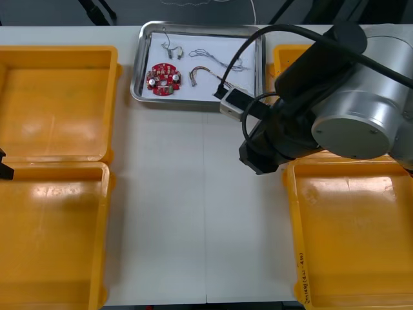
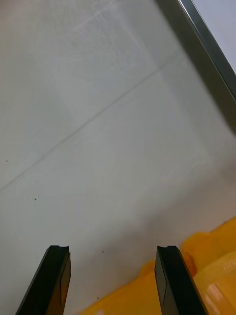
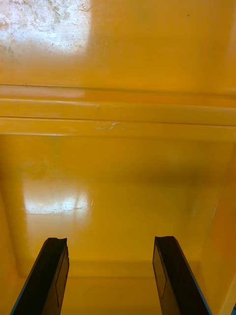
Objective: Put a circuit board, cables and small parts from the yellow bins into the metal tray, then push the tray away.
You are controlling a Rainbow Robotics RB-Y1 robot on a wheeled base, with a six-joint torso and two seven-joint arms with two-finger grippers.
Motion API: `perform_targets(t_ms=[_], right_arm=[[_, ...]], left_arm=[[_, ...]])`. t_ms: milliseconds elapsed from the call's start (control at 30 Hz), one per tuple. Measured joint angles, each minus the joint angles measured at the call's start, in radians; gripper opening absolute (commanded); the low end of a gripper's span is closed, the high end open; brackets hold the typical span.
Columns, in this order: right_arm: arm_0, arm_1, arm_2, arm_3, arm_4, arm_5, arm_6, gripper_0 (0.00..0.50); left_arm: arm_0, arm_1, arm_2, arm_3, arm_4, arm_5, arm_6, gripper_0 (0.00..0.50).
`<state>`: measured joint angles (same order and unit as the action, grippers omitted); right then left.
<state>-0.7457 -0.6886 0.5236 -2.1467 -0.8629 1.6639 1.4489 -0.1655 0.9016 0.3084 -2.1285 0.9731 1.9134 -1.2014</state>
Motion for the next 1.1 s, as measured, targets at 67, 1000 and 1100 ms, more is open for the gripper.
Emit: perform_targets(t_ms=[67, 1000, 1100], right_arm=[[0.039, -0.013, -0.035, -0.035, 0.007, 0.029, -0.008, 0.500], [0.512, -0.084, -0.420, -0.240, 0.085, 0.172, -0.385, 0.500], [0.536, -0.084, -0.461, -0.236, 0.085, 0.172, -0.385, 0.500]], left_arm=[[0.000, 0.000, 0.000, 0.000, 0.000, 0.000, 0.000, 0.500], [0.000, 0.000, 0.000, 0.000, 0.000, 0.000, 0.000, 0.500], [0.000, 0.000, 0.000, 0.000, 0.000, 0.000, 0.000, 0.500]])
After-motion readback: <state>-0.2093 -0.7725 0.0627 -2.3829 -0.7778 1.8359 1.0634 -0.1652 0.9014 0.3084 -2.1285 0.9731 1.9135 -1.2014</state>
